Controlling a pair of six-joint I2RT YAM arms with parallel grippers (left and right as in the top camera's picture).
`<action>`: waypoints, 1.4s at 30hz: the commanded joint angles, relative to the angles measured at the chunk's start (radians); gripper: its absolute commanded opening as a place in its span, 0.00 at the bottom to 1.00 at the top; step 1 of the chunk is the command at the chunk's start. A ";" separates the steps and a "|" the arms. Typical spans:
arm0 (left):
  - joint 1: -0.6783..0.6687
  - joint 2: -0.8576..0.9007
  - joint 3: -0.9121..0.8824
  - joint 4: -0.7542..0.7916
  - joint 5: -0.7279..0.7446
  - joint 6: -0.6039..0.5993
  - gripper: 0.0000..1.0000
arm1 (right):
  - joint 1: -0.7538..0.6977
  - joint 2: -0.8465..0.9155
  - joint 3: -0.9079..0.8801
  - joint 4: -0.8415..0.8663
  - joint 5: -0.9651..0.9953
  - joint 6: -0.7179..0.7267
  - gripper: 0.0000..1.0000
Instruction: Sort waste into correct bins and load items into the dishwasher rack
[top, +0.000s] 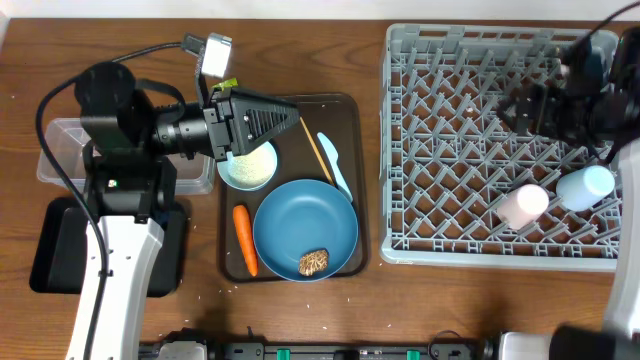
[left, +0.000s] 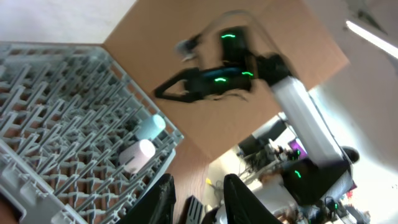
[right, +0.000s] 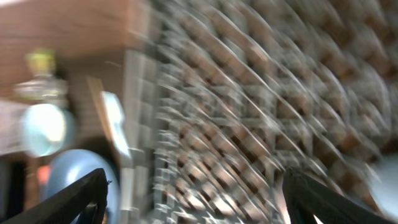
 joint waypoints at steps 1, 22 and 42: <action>0.005 -0.004 0.010 0.001 -0.119 0.029 0.28 | 0.077 -0.066 0.020 0.030 -0.071 0.006 0.84; -0.149 0.051 0.007 -1.173 -1.344 0.409 0.28 | 0.264 -0.035 0.009 -0.017 0.206 0.151 0.82; -0.192 0.135 -0.269 -0.958 -1.489 0.235 0.28 | 0.266 0.017 0.009 -0.021 0.185 0.158 0.78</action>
